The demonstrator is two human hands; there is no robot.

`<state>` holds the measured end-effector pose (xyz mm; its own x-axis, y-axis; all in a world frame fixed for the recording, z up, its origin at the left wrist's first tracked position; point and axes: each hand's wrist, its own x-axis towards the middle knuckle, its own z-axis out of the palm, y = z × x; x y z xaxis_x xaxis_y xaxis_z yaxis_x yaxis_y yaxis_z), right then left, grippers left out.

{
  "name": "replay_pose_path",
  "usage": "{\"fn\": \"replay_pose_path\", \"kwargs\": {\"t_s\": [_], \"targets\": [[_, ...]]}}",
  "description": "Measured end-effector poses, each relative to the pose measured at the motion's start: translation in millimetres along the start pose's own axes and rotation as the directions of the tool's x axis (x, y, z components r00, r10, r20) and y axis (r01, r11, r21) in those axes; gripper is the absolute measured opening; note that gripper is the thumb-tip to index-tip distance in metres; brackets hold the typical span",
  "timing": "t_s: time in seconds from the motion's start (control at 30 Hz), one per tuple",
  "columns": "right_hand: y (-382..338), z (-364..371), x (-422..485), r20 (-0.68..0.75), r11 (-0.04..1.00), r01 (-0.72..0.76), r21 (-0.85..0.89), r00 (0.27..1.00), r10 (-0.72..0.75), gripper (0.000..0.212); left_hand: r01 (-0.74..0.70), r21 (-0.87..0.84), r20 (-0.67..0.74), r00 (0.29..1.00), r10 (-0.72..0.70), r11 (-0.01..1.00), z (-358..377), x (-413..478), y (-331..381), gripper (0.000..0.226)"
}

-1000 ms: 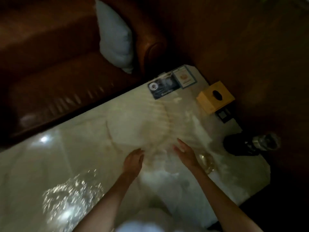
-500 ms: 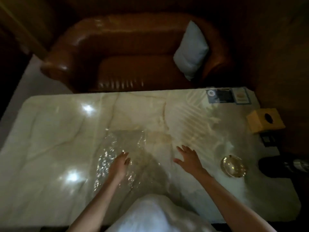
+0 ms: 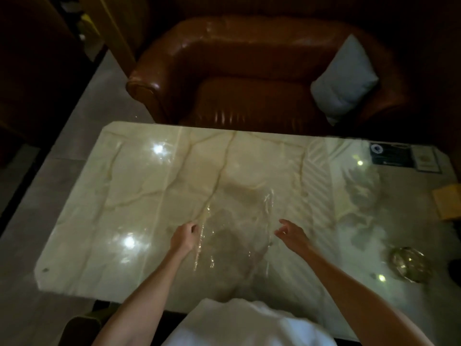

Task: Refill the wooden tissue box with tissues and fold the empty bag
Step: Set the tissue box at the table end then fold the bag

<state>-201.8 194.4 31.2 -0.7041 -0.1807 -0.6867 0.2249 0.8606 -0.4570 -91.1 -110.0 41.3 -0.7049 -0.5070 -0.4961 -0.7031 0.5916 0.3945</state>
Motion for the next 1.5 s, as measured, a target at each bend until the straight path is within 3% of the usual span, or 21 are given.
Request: {"fn": "replay_pose_path", "kwargs": {"t_s": [0.23,0.37,0.57,0.67,0.73,0.8,0.9,1.03,1.17,1.33,1.5], "targets": [[-18.3,27.8,31.7,0.012,0.983,-0.176,0.060,0.984,0.176,0.055,-0.018,0.048,0.206,0.978,0.007,0.999,2.6,67.4,-5.8,0.029],[-24.7,43.9,50.5,0.000,0.942,-0.276,0.192,0.960,0.281,0.060,-0.017,0.009,0.326,0.945,0.013,1.000,18.3,92.3,-4.7,0.032],[-24.0,58.4,75.0,-0.064,0.857,-0.353,0.376,0.913,0.404,0.032,0.152,-0.166,0.380,0.922,-0.079,0.974,32.8,118.6,-6.5,0.004],[-23.7,56.1,78.1,0.001,0.771,-0.389,0.504,0.893,0.450,0.036,0.231,-0.250,0.437,0.893,-0.103,0.940,32.6,123.0,-7.7,0.026],[-22.1,53.1,78.3,0.043,0.763,-0.377,0.525,0.907,0.418,0.036,0.254,-0.303,0.450,0.888,-0.098,0.918,31.5,122.7,-9.5,0.023],[-23.5,47.0,74.4,0.075,0.751,-0.342,0.566,0.928,0.366,0.032,0.300,-0.382,0.452,0.885,-0.106,0.874,25.8,117.6,-9.0,0.015],[-26.5,35.4,62.6,0.077,0.762,-0.262,0.593,0.960,0.269,0.023,0.329,-0.493,0.449,0.889,-0.088,0.805,13.4,107.9,-4.9,0.023],[-28.7,6.3,45.8,-0.014,0.774,-0.096,0.626,0.991,0.134,0.023,0.284,-0.600,0.397,0.917,-0.029,0.748,-15.5,96.3,5.7,0.026],[-41.7,-46.3,29.9,-0.063,0.723,0.068,0.687,0.997,-0.033,0.027,0.188,-0.724,0.352,0.928,0.120,0.664,-53.8,85.7,35.9,0.020],[-74.9,-124.9,1.1,-0.134,0.697,0.283,0.659,0.956,-0.262,0.032,0.037,-0.821,0.240,0.928,0.285,0.570,-108.6,74.4,90.7,0.021],[-123.7,-221.2,-37.9,-0.347,0.675,0.491,0.551,0.870,-0.349,0.042,-0.120,-0.876,0.137,0.868,0.478,0.468,-191.0,54.0,158.9,0.020]]}}
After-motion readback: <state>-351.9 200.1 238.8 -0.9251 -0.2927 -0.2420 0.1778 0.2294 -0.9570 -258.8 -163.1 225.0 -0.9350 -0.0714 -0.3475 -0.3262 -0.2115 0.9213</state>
